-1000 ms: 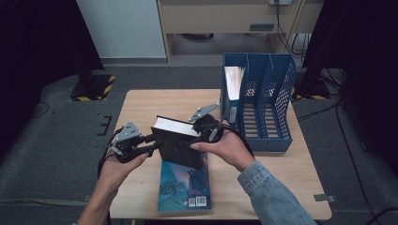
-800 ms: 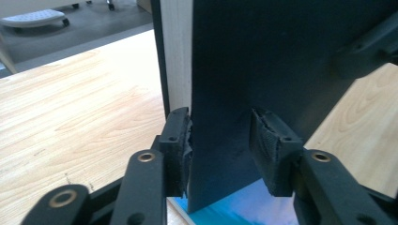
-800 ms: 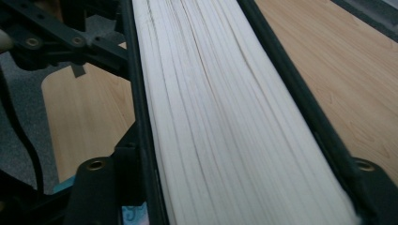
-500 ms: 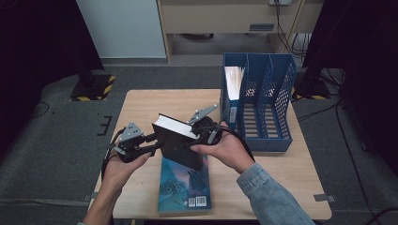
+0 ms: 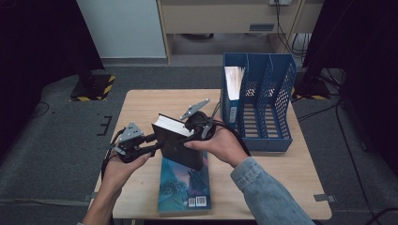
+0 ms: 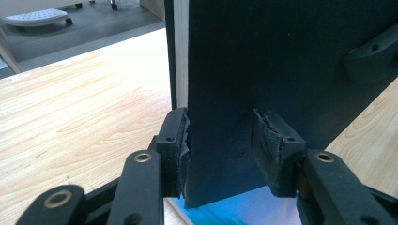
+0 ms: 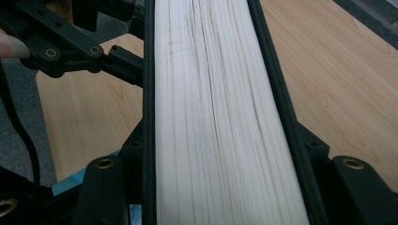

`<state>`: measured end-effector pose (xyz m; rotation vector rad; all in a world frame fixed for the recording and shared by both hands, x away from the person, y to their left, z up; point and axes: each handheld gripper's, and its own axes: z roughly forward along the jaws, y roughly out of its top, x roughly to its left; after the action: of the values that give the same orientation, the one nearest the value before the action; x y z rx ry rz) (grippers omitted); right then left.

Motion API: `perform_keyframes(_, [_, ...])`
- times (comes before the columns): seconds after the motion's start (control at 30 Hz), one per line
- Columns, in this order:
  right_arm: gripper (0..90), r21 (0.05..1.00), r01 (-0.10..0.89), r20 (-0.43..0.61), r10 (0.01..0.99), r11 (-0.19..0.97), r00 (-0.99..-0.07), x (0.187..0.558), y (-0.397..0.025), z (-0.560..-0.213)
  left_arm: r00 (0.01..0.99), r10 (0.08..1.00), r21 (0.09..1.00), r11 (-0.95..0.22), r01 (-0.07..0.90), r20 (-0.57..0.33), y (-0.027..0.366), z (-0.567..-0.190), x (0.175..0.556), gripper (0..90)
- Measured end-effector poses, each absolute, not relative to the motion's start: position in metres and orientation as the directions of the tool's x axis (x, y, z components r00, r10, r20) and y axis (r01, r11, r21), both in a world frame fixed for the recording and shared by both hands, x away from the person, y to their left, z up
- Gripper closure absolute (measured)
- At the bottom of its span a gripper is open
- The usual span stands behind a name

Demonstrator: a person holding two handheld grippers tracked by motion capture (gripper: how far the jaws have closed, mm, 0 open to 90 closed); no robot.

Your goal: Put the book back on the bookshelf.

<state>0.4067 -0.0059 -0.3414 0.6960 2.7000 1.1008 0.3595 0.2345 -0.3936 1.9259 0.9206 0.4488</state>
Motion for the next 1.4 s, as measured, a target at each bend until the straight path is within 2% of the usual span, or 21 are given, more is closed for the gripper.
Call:
perform_keyframes(0.1, [43.4, 0.687, 0.367, 0.052, 0.461, 0.628, -0.886, 0.408, -0.005, -0.341, 0.653, 0.754, 0.863, -0.282, 0.418, -0.071, 0.235, -0.394, 0.359, 54.8])
perform_keyframes(0.23, [46.6, 0.682, 0.366, 0.062, 0.449, 0.633, -0.892, 0.409, -0.006, -0.341, 0.649, 0.757, 0.863, -0.278, 0.421, -0.073, 0.237, -0.397, 0.356, 46.5])
perform_keyframes(0.4, [49.5, 0.681, 0.381, 0.079, 0.454, 0.626, -0.888, 0.411, -0.008, -0.340, 0.608, 0.789, 0.838, -0.274, 0.473, -0.085, 0.255, -0.419, 0.354, 39.4])
perform_keyframes(0.57, [50.7, 0.684, 0.417, 0.111, 0.480, 0.598, -0.870, 0.416, -0.011, -0.340, 0.536, 0.837, 0.794, -0.252, 0.554, -0.108, 0.274, -0.449, 0.361, 29.9])
perform_keyframes(0.73, [51.8, 0.687, 0.486, 0.164, 0.536, 0.541, -0.828, 0.426, -0.017, -0.341, 0.459, 0.884, 0.727, -0.259, 0.636, -0.087, 0.290, -0.484, 0.370, 22.0])
perform_keyframes(0.9, [52.0, 0.683, 0.537, 0.213, 0.567, 0.496, -0.795, 0.434, -0.023, -0.342, 0.437, 0.897, 0.665, -0.283, 0.691, -0.072, 0.300, -0.501, 0.373, 16.4])
perform_keyframes(0.97, [52.1, 0.677, 0.567, 0.242, 0.586, 0.469, -0.773, 0.438, -0.025, -0.342, 0.437, 0.895, 0.642, -0.284, 0.713, -0.090, 0.303, -0.509, 0.375, 12.1])
perform_keyframes(1.07, [52.4, 0.670, 0.592, 0.267, 0.598, 0.449, -0.756, 0.440, -0.027, -0.342, 0.438, 0.897, 0.620, -0.314, 0.719, -0.054, 0.303, -0.514, 0.376, 1.8])
perform_keyframes(1.2, [52.6, 0.666, 0.605, 0.281, 0.605, 0.436, -0.745, 0.441, -0.028, -0.342, 0.426, 0.904, 0.583, -0.327, 0.744, -0.038, 0.302, -0.523, 0.378, 3.9])
perform_keyframes(1.4, [52.7, 0.667, 0.603, 0.269, 0.612, 0.439, -0.743, 0.436, -0.031, -0.338, 0.445, 0.896, 0.590, -0.351, 0.727, -0.016, 0.300, -0.524, 0.377, 2.7])
